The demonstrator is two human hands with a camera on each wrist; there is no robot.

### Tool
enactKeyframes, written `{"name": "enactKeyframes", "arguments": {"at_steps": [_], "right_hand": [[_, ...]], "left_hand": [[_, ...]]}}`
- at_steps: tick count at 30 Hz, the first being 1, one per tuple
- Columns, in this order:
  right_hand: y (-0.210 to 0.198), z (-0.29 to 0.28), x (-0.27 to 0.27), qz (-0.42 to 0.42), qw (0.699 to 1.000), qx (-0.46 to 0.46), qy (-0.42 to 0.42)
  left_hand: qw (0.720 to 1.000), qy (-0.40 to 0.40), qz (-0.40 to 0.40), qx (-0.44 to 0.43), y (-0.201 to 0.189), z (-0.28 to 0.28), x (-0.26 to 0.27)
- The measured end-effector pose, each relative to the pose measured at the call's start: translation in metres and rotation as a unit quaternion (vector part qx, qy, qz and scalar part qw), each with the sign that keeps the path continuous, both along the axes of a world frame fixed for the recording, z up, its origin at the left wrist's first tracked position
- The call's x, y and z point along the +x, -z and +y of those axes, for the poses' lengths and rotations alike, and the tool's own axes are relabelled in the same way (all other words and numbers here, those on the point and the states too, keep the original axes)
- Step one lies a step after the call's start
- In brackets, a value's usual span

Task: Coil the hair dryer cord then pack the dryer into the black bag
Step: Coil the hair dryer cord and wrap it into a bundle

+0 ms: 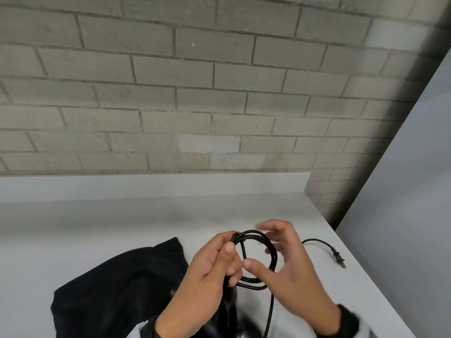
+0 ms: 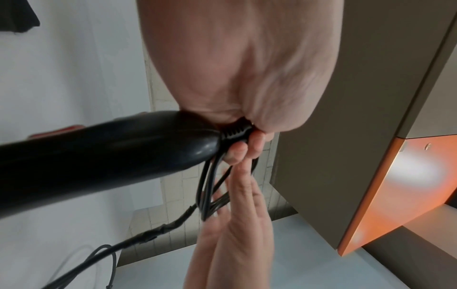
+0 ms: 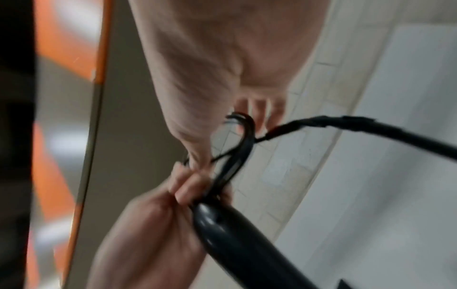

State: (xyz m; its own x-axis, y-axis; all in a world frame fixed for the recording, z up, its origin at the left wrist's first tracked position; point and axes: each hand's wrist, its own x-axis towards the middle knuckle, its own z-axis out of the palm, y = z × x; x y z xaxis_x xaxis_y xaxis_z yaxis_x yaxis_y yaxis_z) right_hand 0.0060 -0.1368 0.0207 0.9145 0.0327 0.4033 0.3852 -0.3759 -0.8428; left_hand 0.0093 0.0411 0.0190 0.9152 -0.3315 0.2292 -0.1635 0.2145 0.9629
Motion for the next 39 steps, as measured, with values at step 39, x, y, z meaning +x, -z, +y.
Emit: {"name": "enactKeyframes", "arguments": {"at_steps": [39], "right_hand": [[-0.052,0.006,-0.027,0.104,0.969,0.213,-0.07]], "left_hand": [[0.991,-0.034,-0.086,0.094,-0.002,-0.006,0.003]]}}
